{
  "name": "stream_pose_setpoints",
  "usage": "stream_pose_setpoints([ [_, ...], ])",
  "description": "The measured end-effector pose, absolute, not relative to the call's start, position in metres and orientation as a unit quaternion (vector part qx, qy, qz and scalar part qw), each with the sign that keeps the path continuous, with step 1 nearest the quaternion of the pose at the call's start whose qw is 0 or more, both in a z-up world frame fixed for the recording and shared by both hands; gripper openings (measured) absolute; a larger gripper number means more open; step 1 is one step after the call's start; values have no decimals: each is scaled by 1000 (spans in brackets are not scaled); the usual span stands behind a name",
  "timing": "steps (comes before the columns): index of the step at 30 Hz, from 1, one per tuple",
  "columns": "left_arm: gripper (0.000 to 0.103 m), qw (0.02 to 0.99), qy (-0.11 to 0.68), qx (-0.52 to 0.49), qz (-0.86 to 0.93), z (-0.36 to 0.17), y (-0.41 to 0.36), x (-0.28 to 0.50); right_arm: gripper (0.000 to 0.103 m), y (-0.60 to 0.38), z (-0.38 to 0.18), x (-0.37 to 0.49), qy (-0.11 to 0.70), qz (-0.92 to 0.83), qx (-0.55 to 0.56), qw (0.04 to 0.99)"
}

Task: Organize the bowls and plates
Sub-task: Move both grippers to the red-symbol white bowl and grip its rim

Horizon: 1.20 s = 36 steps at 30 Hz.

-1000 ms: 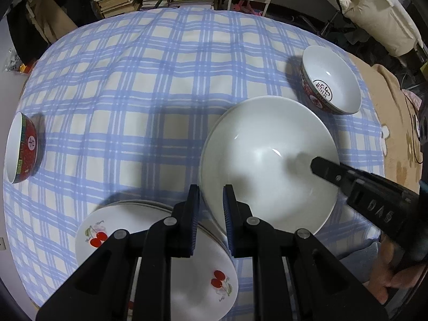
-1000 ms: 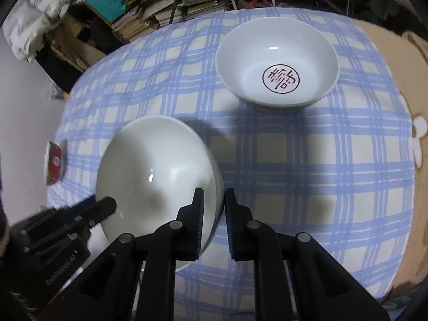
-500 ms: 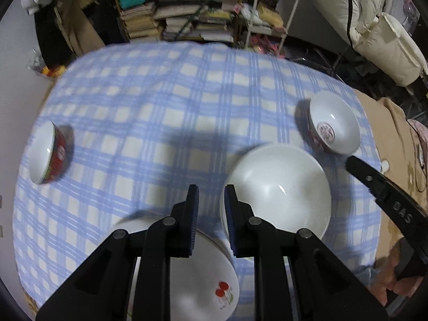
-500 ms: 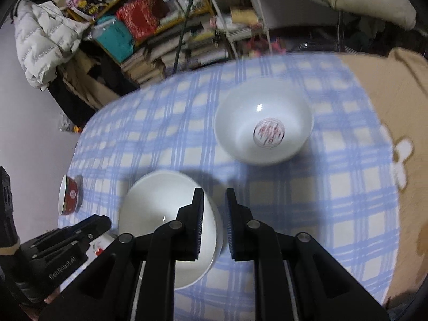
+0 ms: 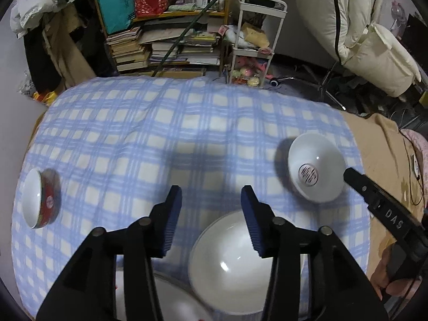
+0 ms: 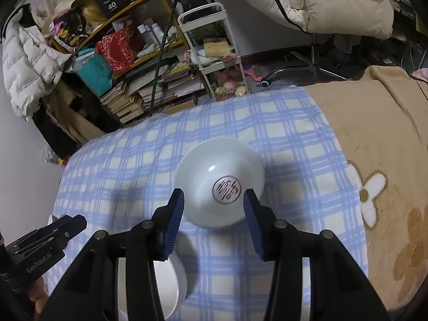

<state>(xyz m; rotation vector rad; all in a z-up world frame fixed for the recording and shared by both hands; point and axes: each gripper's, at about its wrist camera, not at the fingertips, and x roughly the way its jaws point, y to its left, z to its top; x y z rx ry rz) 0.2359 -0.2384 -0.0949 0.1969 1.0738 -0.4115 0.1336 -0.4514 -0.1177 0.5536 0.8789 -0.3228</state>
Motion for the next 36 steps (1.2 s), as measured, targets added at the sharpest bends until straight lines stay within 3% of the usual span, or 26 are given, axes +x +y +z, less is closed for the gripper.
stream_pose_setpoints([
  [1,49,833,508,93,-196,-97,-243,238,50,-454,-119,135,420,-157,262,855],
  [4,52,827,516,102,-198,-102,-257,245,66,-462,-124,137,424,-169,257,852],
  [9,67,823,517,96,-214,-108,-274,253,84,-475,-137,137,431,-168,275,843],
  [22,69,786,541,138,-267,-138,-334,269,85,-490,-169,145,456,-160,288,827],
  [28,67,779,550,158,-255,-153,-350,278,84,-500,-191,148,471,-161,324,804],
  [29,62,777,552,160,-259,-155,-353,280,84,-500,-193,149,475,-159,326,802],
  [31,50,767,561,163,-265,-162,-359,282,81,-499,-194,148,474,-160,322,804],
  [36,22,751,573,174,-279,-178,-370,279,41,-502,-194,149,477,-165,314,804],
])
